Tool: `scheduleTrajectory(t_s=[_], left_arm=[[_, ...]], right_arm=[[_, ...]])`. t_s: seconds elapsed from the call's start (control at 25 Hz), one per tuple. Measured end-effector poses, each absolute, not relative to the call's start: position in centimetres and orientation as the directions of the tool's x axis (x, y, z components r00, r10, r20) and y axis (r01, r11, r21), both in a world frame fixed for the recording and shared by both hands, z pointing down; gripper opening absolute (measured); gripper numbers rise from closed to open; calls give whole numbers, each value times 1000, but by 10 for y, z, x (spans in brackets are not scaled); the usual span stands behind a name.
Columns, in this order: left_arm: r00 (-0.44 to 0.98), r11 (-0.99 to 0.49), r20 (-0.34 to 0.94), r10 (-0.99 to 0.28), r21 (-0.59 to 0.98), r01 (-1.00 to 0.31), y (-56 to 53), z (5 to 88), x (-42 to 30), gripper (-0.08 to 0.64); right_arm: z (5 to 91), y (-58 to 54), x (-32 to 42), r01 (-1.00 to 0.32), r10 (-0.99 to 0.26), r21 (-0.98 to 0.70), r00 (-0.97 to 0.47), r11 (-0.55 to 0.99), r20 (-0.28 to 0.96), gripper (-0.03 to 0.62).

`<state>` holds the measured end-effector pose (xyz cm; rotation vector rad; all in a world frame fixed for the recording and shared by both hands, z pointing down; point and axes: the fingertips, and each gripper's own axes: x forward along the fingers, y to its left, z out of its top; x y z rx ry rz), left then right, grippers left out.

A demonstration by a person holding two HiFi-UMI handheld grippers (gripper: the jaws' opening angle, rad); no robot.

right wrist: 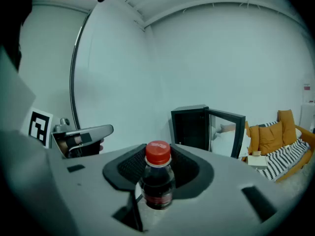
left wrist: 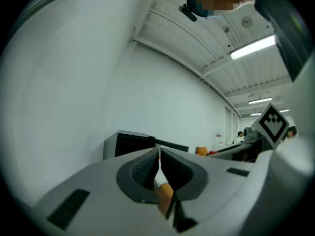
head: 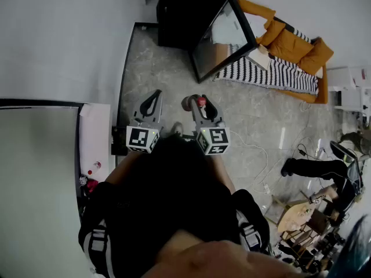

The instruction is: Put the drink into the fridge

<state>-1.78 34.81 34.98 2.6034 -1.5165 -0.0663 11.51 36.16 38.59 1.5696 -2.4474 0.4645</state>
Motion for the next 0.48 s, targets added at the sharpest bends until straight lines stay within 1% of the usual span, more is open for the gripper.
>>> scheduleTrajectory(t_s=[0.48], left_arm=[[492,-485,19,-870,146,-862,350,354,-28,12]], right_arm=[[388,363,105,-910,-848,-145,-414,388,332,141]])
